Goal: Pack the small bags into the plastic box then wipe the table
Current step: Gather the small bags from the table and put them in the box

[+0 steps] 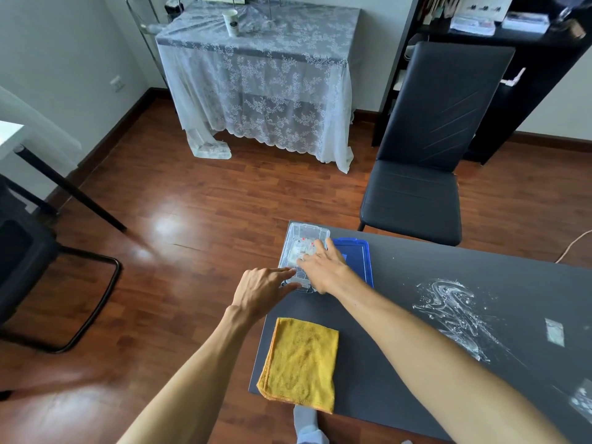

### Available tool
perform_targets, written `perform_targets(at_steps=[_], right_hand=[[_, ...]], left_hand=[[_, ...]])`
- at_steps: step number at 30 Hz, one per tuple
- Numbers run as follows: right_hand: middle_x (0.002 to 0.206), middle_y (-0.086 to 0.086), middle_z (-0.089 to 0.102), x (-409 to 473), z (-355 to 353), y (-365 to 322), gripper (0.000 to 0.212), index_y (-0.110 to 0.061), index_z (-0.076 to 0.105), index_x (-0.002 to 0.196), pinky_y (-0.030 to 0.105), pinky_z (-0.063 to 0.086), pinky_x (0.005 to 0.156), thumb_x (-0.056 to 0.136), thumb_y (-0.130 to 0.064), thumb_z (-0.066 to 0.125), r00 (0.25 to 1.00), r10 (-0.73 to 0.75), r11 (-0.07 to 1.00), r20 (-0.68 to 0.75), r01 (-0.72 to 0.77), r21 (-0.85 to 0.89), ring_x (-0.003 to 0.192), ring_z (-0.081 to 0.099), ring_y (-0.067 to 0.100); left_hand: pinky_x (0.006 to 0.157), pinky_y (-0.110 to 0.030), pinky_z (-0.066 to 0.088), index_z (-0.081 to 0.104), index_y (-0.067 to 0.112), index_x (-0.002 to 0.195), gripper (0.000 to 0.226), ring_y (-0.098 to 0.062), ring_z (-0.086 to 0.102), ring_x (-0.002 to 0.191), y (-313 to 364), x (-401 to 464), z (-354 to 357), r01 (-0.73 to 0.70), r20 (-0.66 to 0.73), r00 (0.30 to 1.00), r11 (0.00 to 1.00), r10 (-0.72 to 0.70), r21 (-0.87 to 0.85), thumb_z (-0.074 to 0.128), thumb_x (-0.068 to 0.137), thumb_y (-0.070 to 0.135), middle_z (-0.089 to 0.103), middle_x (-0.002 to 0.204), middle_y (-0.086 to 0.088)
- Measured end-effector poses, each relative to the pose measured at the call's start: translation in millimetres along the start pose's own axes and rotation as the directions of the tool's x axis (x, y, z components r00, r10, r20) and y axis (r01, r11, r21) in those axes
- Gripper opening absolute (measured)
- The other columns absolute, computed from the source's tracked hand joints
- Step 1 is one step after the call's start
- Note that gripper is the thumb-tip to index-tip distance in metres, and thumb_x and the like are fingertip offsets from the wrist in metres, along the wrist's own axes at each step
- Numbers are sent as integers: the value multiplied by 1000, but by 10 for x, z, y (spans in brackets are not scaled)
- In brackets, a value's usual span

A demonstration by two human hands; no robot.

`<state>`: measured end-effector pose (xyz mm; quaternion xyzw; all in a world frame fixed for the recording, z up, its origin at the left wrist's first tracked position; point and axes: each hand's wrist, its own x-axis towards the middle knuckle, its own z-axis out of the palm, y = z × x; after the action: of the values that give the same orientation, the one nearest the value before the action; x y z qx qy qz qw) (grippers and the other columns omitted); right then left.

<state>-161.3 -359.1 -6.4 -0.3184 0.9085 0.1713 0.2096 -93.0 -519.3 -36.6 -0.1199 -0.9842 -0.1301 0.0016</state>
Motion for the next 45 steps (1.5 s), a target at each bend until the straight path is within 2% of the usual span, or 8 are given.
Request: perform_targets(at_steps=[3, 7, 10, 13, 19, 31, 35, 45], right_hand=[[131, -3, 59, -17, 2, 0, 57, -22, 49, 138, 51, 19, 112, 85, -11, 66, 1000, 0, 1000, -28, 0, 12, 135, 30, 32], [141, 0, 57, -178, 172, 66, 45, -25, 55, 135, 51, 27, 104, 92, -10, 56, 974, 64, 960, -216, 0, 281, 125, 37, 33], [158, 1, 38, -308, 386, 90, 39, -26, 54, 139, 48, 34, 101, 102, -24, 42, 934, 143, 897, -328, 18, 441, 127, 42, 31], [164, 0, 24, -429, 584, 97, 44, -23, 50, 143, 47, 33, 110, 104, -39, 38, 908, 192, 818, -372, 60, 571, 138, 36, 24], [166, 5, 11, -585, 779, 126, 52, -23, 44, 147, 42, 23, 120, 102, -48, 42, 917, 137, 855, -375, 81, 512, 151, 19, 23], [162, 9, 26, -727, 730, 136, 39, -25, 54, 140, 41, 29, 118, 100, -25, 55, 908, 213, 818, -360, 36, 575, 147, 30, 26], [159, 6, 35, -741, 722, 68, 36, -27, 58, 136, 40, 29, 116, 100, -24, 55, 877, 280, 800, -390, 11, 599, 147, 31, 24], [146, 8, 54, -703, 726, -62, 28, -23, 69, 124, 41, 33, 114, 99, -27, 59, 830, 355, 781, -431, -10, 625, 139, 44, 27]], left_hand=[[64, -34, 54, 68, 32, 118, 39, -22, 69, 100, 23, -8, 17, 0, -28, 1000, 1000, -1, -26, 56, 90, 56, 68, 122, 10], [70, -37, 57, 69, 19, 117, 38, -22, 60, 99, 50, -35, 55, -31, -38, 999, 993, 27, -113, 61, 90, 45, 73, 112, 6], [72, -38, 57, 69, 15, 116, 38, -22, 56, 98, 99, -92, 88, -8, -65, 998, 988, -2, -153, 65, 89, 42, 73, 109, 3], [70, -38, 58, 70, 14, 114, 36, -22, 59, 97, 176, -146, 122, 8, -91, 996, 988, -22, -152, 68, 87, 39, 73, 107, 2], [72, -38, 57, 70, 15, 115, 36, -21, 59, 104, 301, -183, 92, 71, -60, 995, 984, -82, -166, 66, 89, 39, 72, 111, 3], [81, -36, 53, 70, 23, 112, 23, -20, 62, 106, 436, -190, -43, 165, 15, 986, 962, -166, -220, 66, 90, 28, 70, 116, 6], [77, -34, 52, 70, 25, 108, 20, -23, 68, 91, 452, -139, -47, 206, 43, 979, 950, -202, -233, 66, 89, 26, 71, 114, 6], [75, -39, 54, 72, 20, 104, 19, -31, 68, 93, 406, -154, -40, 195, 30, 981, 956, -193, -219, 65, 87, 14, 73, 106, 0]])
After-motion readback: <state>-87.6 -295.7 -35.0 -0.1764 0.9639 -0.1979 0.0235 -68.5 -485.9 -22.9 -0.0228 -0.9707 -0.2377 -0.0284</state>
